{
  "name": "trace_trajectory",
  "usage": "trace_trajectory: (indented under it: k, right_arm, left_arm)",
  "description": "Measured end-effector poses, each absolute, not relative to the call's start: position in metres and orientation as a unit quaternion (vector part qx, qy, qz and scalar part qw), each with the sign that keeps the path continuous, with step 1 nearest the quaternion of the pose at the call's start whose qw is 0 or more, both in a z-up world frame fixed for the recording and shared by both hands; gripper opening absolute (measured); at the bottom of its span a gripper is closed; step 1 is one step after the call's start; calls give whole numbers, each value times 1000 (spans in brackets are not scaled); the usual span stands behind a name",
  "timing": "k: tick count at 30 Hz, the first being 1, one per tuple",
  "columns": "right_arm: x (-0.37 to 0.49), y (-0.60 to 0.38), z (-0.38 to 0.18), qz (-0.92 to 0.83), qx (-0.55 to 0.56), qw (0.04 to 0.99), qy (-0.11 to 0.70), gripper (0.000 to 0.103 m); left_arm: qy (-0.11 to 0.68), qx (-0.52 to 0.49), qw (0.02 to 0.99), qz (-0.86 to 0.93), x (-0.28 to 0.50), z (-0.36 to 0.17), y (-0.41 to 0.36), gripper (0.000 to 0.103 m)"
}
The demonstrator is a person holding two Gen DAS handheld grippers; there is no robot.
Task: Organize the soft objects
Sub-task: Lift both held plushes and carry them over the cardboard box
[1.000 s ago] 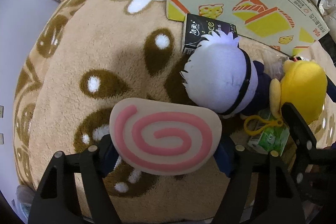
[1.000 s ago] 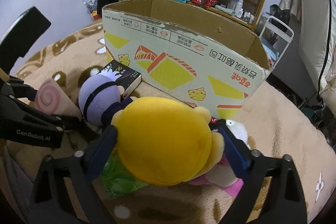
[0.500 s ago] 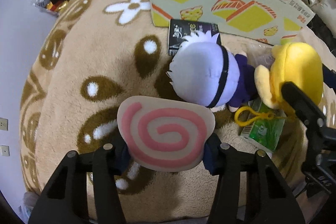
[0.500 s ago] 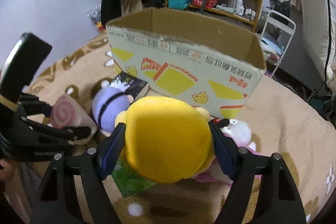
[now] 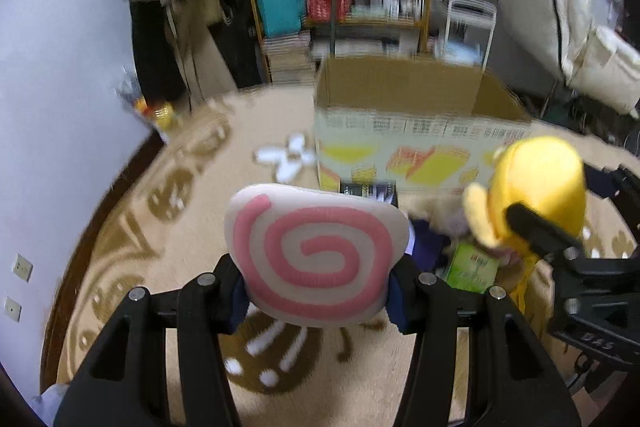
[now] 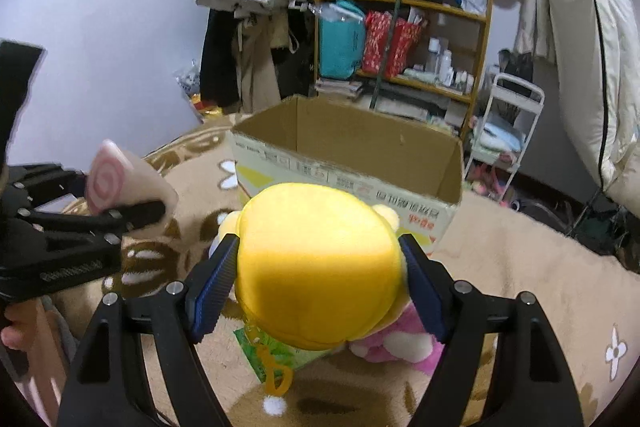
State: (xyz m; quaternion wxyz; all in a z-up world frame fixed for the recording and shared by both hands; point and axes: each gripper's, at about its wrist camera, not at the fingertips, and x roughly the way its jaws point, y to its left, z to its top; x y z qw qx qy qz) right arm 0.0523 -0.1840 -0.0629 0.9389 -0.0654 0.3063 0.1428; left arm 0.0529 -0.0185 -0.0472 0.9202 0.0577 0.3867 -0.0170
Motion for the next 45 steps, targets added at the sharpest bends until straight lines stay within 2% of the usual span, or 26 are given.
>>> trace_trajectory:
  k: [13,29,37,45]
  right_arm:
    - [36,-200,-15,116,-43,962,245,83]
    - [67,-211,60,127,-58,976,169,83]
    - [108,-218,48,134,-33,975,172,84]
    - [143,-219,19,139,-24,970,199,84]
  left_arm:
    - [226,103,968,-38,8,22,-36,53]
    - [204,70,975,-51,69,49,-41,53]
    - [209,42,976,-49,117,60,-45,54]
    - [234,35,970,-49,149,41,-52,54]
